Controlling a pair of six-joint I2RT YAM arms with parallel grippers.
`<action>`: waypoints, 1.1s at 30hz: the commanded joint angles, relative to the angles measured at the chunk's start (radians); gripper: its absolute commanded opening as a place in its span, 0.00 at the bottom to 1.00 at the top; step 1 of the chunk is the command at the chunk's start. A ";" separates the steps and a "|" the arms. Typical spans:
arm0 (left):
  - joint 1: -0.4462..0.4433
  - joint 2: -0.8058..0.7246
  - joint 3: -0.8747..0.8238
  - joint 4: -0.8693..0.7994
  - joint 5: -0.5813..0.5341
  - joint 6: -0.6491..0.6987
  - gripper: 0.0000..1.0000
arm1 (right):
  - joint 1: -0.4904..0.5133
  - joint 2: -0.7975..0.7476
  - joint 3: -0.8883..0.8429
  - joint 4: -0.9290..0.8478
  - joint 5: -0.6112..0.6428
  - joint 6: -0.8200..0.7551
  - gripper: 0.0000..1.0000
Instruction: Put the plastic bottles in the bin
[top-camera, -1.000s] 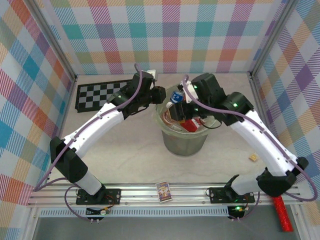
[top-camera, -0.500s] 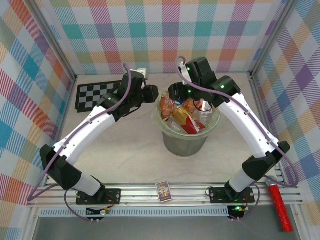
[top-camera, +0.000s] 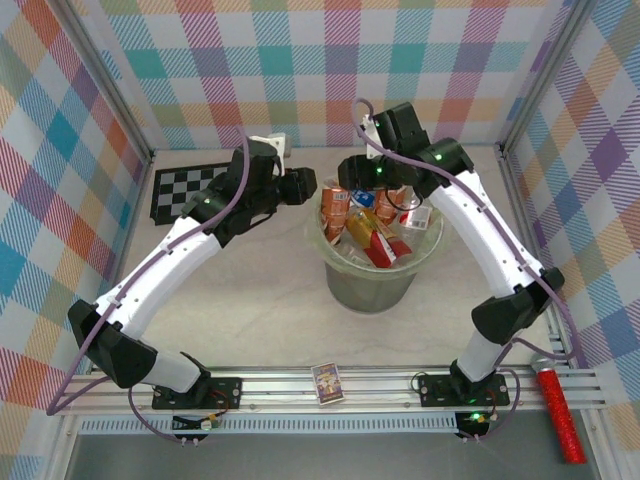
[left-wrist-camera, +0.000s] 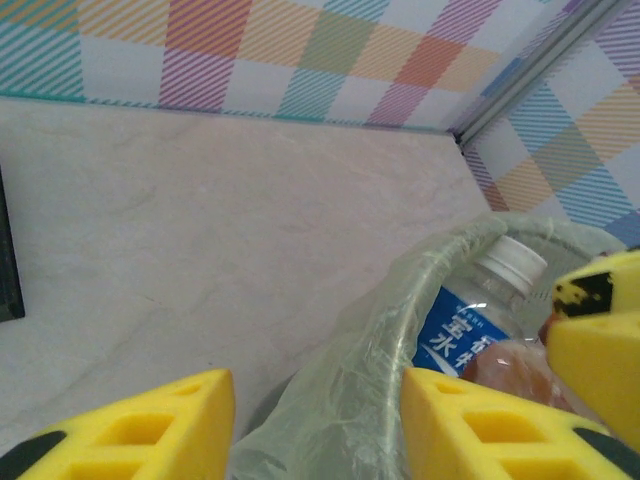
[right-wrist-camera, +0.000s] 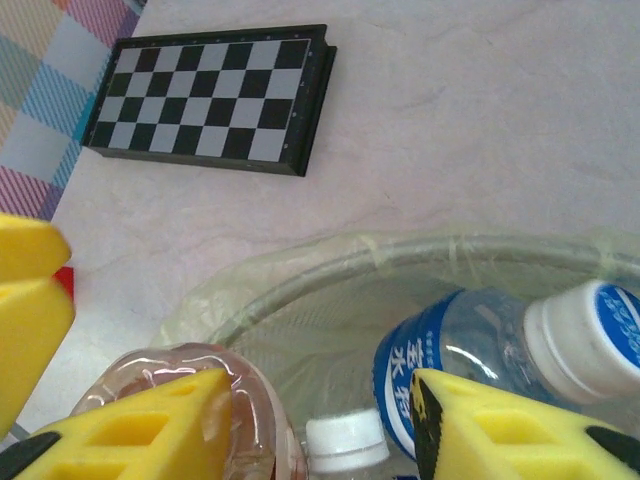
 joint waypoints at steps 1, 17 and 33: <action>-0.007 0.007 -0.027 0.023 0.028 0.010 0.51 | -0.032 0.055 0.071 -0.149 0.055 0.015 0.51; -0.019 0.065 0.070 0.020 0.050 0.068 0.58 | -0.066 -0.124 0.153 -0.094 -0.014 -0.001 0.66; -0.077 0.234 0.189 -0.105 -0.039 0.116 0.47 | -0.174 -0.206 -0.140 -0.046 -0.057 0.009 0.50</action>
